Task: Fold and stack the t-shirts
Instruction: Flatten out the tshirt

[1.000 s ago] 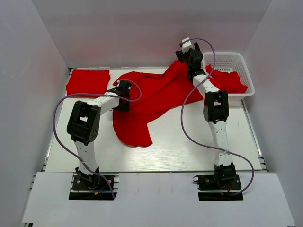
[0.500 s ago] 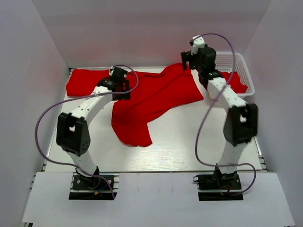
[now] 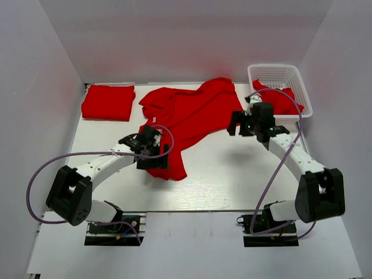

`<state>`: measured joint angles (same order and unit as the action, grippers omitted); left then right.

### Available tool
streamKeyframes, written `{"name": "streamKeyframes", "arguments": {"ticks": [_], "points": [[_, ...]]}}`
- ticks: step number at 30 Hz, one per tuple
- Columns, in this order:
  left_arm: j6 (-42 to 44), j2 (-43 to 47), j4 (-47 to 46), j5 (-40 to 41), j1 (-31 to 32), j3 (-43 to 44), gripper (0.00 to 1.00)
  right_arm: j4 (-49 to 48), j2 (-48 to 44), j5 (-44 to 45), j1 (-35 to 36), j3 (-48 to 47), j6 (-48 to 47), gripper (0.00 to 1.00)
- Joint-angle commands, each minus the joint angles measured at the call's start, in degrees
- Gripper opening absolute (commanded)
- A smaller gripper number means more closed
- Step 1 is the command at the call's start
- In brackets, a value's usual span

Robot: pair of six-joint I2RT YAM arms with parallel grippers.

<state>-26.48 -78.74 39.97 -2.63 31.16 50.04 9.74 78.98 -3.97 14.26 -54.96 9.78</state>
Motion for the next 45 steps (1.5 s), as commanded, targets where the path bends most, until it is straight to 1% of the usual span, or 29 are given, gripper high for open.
{"name": "streamKeyframes", "arguments": {"ticks": [1,2,3,8,10,11,12,13,15,16,17,18,20,21,22,24,25,27,28,29,30,31,33,34,40,42,45], "points": [[-5.15,2.45,-4.62,-2.90,1.63,-2.49,0.94,1.34,-6.55,-2.27,-0.29,2.83,3.49,0.90],[-6.47,1.93,-5.16,-2.29,2.41,-3.01,0.91,1.60,-6.99,-2.36,-0.29,3.36,3.58,0.90],[-7.00,1.92,-5.16,-2.29,3.11,-3.02,0.91,1.86,-7.35,-2.27,-0.29,3.80,3.49,0.90],[-8.93,1.40,-10.08,0.08,3.74,-5.04,0.84,3.09,-7.70,-2.10,-0.29,4.42,3.66,0.90],[-9.46,1.40,-10.08,0.69,3.74,-6.53,0.84,3.79,-7.70,-1.57,-0.46,4.60,3.49,0.90],[-9.47,0.53,-10.78,0.70,4.26,-6.54,0.83,3.97,-7.70,-1.48,-0.46,4.68,3.49,0.90],[-9.47,0.52,-10.79,1.22,4.26,-7.06,0.79,4.06,-7.70,-0.70,-0.38,4.69,3.49,0.90],[-9.47,-0.61,-11.31,1.23,4.26,-7.06,0.79,4.15,-7.96,-0.43,-0.46,4.86,3.49,0.90],[-9.47,-2.90,-11.31,1.75,4.78,-7.06,0.75,4.24,-7.70,0.45,-0.46,4.95,3.58,0.90],[-10.08,-3.69,-11.31,1.75,4.79,-7.06,0.75,4.15,-7.53,0.63,-0.38,4.95,3.84,0.90],[-10.08,-5.01,-12.53,1.75,4.79,-7.59,0.72,4.06,-7.61,1.58,-0.37,5.21,3.84,0.90],[-10.69,-5.63,-13.07,1.75,4.79,-7.59,0.66,3.80,-7.53,1.94,-0.46,5.56,4.10,0.90],[-10.70,-6.95,-13.60,2.28,5.32,-7.59,0.57,3.36,-7.17,2.91,-0.46,5.83,4.89,0.90],[-11.48,-8.52,-14.12,2.89,5.32,-7.59,0.40,3.18,-6.65,2.83,-0.46,5.74,4.90,0.90],[-12.19,-9.41,-13.43,4.46,5.32,-7.59,0.31,3.01,-6.30,2.91,-0.46,5.57,4.90,0.90],[-13.33,-11.16,-11.41,7.19,5.32,-4.70,0.00,2.83,-4.89,3.26,-0.38,4.69,5.16,0.90],[-14.90,-12.65,-7.83,10.68,5.32,-2.34,0.00,2.83,-4.63,3.70,-0.37,4.42,5.25,0.90],[-16.49,-13.28,-3.52,14.39,4.61,-0.13,0.00,2.74,-3.05,5.81,-0.55,3.72,5.95,0.90],[-17.46,-13.28,1.12,18.15,3.74,0.66,0.00,2.66,-2.61,6.33,-0.46,3.28,6.39,0.90],[-18.42,-11.89,3.08,20.28,3.74,1.89,0.00,2.83,-1.99,8.25,-0.38,3.02,6.65,0.90],[-19.30,-10.92,4.93,24.30,3.74,2.42,0.00,2.83,-1.20,8.80,-0.37,2.93,7.52,0.90],[-20.27,-9.95,8.69,25.82,3.74,3.04,0.00,2.83,-0.50,10.02,-0.46,2.49,8.32,0.90],[-20.97,-6.19,11.87,29.16,3.21,3.84,0.00,3.36,0.38,12.66,-0.11,2.32,9.90,0.90],[-20.98,-4.77,14.59,29.79,2.69,4.36,0.00,3.27,0.21,12.84,-0.29,2.14,10.17,0.90],[-22.30,6.39,21.11,33.48,1.54,3.84,0.00,3.18,3.72,12.14,-0.02,2.05,9.73,0.90],[-22.30,9.64,21.65,34.88,0.84,3.84,0.00,2.74,4.77,11.44,-0.02,1.79,9.29,0.90],[-18.97,11.06,20.60,33.85,0.84,3.84,0.00,2.30,6.45,9.86,0.59,1.78,8.77,0.90]]}}
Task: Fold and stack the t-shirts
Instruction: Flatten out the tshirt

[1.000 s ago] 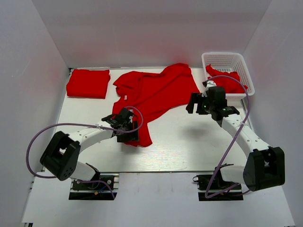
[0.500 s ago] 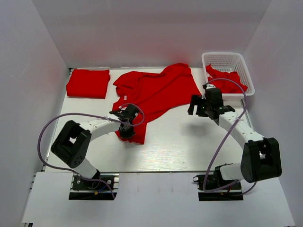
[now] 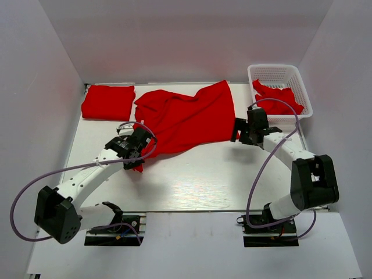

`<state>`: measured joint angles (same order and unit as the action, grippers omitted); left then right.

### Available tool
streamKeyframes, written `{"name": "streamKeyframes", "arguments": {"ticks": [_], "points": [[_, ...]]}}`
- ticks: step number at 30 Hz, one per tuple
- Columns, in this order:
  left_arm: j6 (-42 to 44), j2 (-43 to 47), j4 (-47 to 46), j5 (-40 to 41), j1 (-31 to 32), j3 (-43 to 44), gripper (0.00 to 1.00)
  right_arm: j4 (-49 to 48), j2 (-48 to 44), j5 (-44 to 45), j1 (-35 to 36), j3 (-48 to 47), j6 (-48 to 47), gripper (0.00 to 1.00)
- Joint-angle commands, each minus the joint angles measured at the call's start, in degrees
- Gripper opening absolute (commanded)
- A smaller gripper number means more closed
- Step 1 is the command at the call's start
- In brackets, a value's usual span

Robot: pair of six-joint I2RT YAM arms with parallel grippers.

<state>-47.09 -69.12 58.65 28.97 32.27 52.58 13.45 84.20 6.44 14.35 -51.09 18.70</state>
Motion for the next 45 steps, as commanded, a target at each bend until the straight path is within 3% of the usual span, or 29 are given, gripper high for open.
{"name": "streamKeyframes", "arguments": {"ticks": [1,7,13,30,32,33,35,36,37,42,45], "points": [[2.26,1.45,1.12,1.45,-0.28,1.30,0.00,-1.41,1.75,-0.72,0.85,-2.17,0.02,0.88],[2.79,0.39,-0.91,-0.85,-0.28,0.68,0.00,-2.46,4.21,-0.02,2.35,-1.73,-0.15,0.83],[3.41,-0.14,-0.91,-0.32,-0.28,0.16,0.00,-5.27,8.16,0.24,3.23,-2.34,-0.94,0.68],[3.41,-0.66,-0.38,1.26,-0.28,0.16,0.00,-12.75,19.59,6.66,3.67,-9.37,-0.60,0.68],[3.41,-0.66,-0.38,1.26,-0.28,0.16,0.00,-14.49,19.77,6.92,3.58,-9.64,-0.85,0.61],[3.41,-0.66,-0.38,1.26,-0.28,0.16,0.00,-15.90,19.68,7.01,3.58,-9.73,-0.77,0.47],[3.41,-1.19,-0.38,1.26,-0.28,0.16,0.00,-16.18,19.60,6.13,3.58,-10.51,-0.95,0.30],[3.41,-1.19,-0.38,1.26,-0.28,0.85,0.00,-15.31,19.77,5.70,3.58,-10.96,-1.03,0.12],[3.41,-1.71,0.31,1.26,-0.28,1.64,0.00,-14.78,19.68,4.73,3.49,-11.40,-1.03,0.00],[4.28,-1.02,2.16,3.28,-0.28,7.69,0.00,-8.37,14.86,3.58,3.49,-13.42,-3.14,0.00],[7.35,1.79,1.65,4.51,-0.28,12.26,0.00,-5.81,6.09,4.02,3.32,-13.25,-4.28,0.00]]}}
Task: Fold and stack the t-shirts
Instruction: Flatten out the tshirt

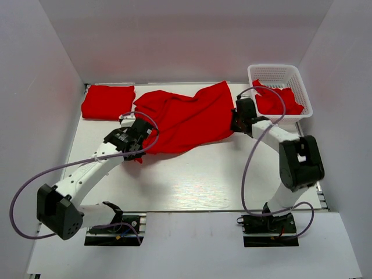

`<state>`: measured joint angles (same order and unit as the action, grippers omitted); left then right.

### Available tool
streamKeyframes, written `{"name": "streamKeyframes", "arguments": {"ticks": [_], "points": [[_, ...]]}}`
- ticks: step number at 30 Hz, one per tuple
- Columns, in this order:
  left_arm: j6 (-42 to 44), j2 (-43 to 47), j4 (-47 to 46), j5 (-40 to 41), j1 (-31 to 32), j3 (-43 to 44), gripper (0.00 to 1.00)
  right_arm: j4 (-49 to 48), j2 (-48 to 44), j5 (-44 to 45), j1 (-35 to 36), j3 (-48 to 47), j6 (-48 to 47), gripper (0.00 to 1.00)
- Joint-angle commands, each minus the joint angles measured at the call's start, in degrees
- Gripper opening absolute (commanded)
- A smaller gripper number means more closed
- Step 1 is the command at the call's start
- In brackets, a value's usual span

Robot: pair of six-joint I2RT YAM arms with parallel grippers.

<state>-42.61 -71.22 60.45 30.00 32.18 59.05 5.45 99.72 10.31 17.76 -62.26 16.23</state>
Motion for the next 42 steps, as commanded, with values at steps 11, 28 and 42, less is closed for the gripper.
{"name": "streamKeyframes", "arguments": {"ticks": [11,28,42], "points": [[20.45,18.92,-13.77,7.87,-0.19,25.40,0.00,14.40,-29.75,6.47,-0.27,-15.43,-4.98,0.00],[38.10,-5.74,-31.26,15.25,-1.42,40.70,0.00,18.19,-21.60,1.74,-0.71,-35.36,-10.69,0.00],[56.15,-23.72,-42.62,8.33,-8.28,72.38,0.00,9.32,-3.91,-2.75,-3.52,-61.88,-13.94,0.00]]}}
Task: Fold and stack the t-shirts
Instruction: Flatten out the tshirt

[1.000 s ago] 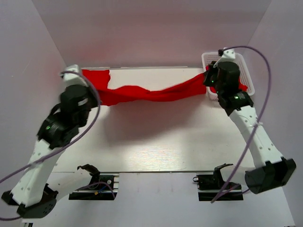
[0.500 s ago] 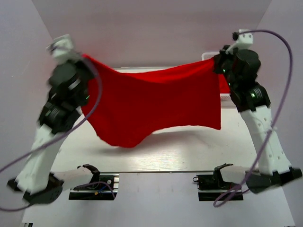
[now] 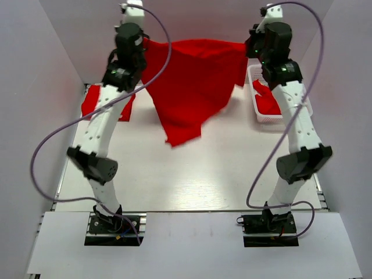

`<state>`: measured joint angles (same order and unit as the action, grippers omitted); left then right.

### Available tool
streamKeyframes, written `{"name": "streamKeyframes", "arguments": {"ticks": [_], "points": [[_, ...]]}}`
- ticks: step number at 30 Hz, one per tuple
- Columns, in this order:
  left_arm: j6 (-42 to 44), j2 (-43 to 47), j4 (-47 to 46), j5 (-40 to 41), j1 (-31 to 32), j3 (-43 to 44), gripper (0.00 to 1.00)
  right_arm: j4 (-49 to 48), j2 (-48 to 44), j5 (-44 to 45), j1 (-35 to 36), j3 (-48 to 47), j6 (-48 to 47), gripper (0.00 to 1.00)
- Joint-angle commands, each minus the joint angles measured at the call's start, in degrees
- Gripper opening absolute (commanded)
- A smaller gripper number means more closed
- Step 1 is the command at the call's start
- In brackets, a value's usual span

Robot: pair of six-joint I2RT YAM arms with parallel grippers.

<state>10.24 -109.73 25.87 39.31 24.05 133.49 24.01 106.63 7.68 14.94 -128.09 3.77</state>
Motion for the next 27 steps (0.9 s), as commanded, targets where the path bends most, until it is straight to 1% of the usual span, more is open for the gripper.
{"name": "streamKeyframes", "arguments": {"ticks": [1,2,3,4,5,6,7,8,9,10,11,12,13,14,15,16,17,18,19,20,21,22,23,24,25,27], "points": [[2.34,16.64,-6.89,-0.99,-0.15,-3.66,0.00,-9.16,-11.96,0.14,-0.87,5.38,-1.75,0.00],[1.28,18.48,-5.67,-0.99,-0.15,-5.50,0.00,-8.29,-13.89,0.14,-0.88,8.01,-2.18,0.00],[0.06,22.33,-4.52,-0.99,-0.15,-10.39,0.00,-8.10,-15.64,0.14,-1.05,9.43,-2.62,0.00],[-3.00,24.46,-1.73,-0.38,-0.15,-13.23,0.00,-7.06,-16.45,-0.12,-1.23,13.70,-3.15,0.00],[-5.21,26.48,-0.04,-0.37,-0.15,-16.30,0.00,-5.13,-17.58,-0.04,-1.49,15.14,-3.16,0.00],[-7.58,28.68,1.71,-0.37,-0.15,-23.73,0.00,-4.16,-18.81,-0.47,-1.58,16.63,-3.50,0.00],[-10.39,32.96,6.17,-1.07,-0.15,-27.63,0.00,-1.97,-19.96,-0.91,-1.67,21.78,-3.33,0.00],[-16.94,35.09,8.13,-2.12,-0.15,-36.11,0.00,-0.21,-20.49,-1.26,-1.67,24.01,-3.50,0.00],[-19.70,37.11,9.71,-3.35,-0.15,-40.55,0.00,0.94,-21.19,-2.05,-1.75,25.86,-3.51,0.00],[-22.60,38.96,11.12,-4.58,-0.15,-44.68,0.00,1.56,-23.55,-2.41,-1.67,30.84,-2.72,0.00],[-27.77,42.03,14.35,-7.12,-0.15,-52.12,0.00,2.70,-24.44,-2.58,-1.75,36.28,-2.45,0.00],[-30.08,43.36,15.95,-8.27,0.46,-55.85,0.00,3.06,-25.41,-2.06,-2.02,41.73,-1.23,0.00],[-32.54,44.51,17.62,-9.15,0.47,-59.36,0.00,4.02,-27.68,-2.23,-2.19,44.48,0.00,0.00],[-34.83,45.47,20.51,-11.60,0.47,-65.92,0.00,5.33,-28.31,-2.58,-2.20,51.47,0.53,0.00],[-38.85,46.70,22.02,-12.93,0.47,-68.77,0.00,6.74,-29.62,-2.85,-2.20,53.71,0.80,0.00],[-40.46,46.72,23.60,-16.16,0.47,-70.98,0.00,8.67,-30.42,-2.76,-2.20,55.48,2.19,0.00],[-41.52,46.72,27.18,-18.02,0.47,-74.22,0.00,9.12,-31.04,-2.67,-2.11,60.54,2.90,0.00],[-44.75,47.32,29.39,-19.00,0.47,-75.47,0.00,9.65,-31.48,-3.20,-2.28,62.25,2.82,0.14],[-46.61,47.94,31.68,-19.01,0.99,-76.61,0.12,11.13,-31.48,-4.59,-2.20,63.39,2.47,0.26],[-47.50,47.95,33.53,-19.53,1.00,-78.37,0.28,11.76,-30.70,-5.30,-2.20,64.88,1.77,0.31],[-47.51,48.82,36.42,-19.53,1.00,-78.38,0.58,12.63,-30.69,-5.40,-2.20,65.68,1.77,0.32],[-48.72,48.82,37.75,-18.06,1.00,-78.91,0.71,15.08,-30.17,-5.40,-2.20,66.04,1.77,0.38],[-48.74,49.52,38.46,-18.04,1.00,-78.91,1.00,15.45,-29.29,-4.44,-2.20,66.13,1.68,0.46],[-48.21,49.53,39.60,-18.04,1.00,-77.78,1.00,15.63,-28.94,-3.47,-2.02,66.39,1.77,0.70],[-48.21,49.53,39.61,-17.00,1.00,-76.90,1.00,15.45,-28.85,-2.33,-2.19,66.48,1.94,0.90],[-47.34,48.92,39.62,-16.99,1.00,-73.82,1.00,15.37,-27.71,-0.92,-2.11,65.35,2.38,0.90]]}}
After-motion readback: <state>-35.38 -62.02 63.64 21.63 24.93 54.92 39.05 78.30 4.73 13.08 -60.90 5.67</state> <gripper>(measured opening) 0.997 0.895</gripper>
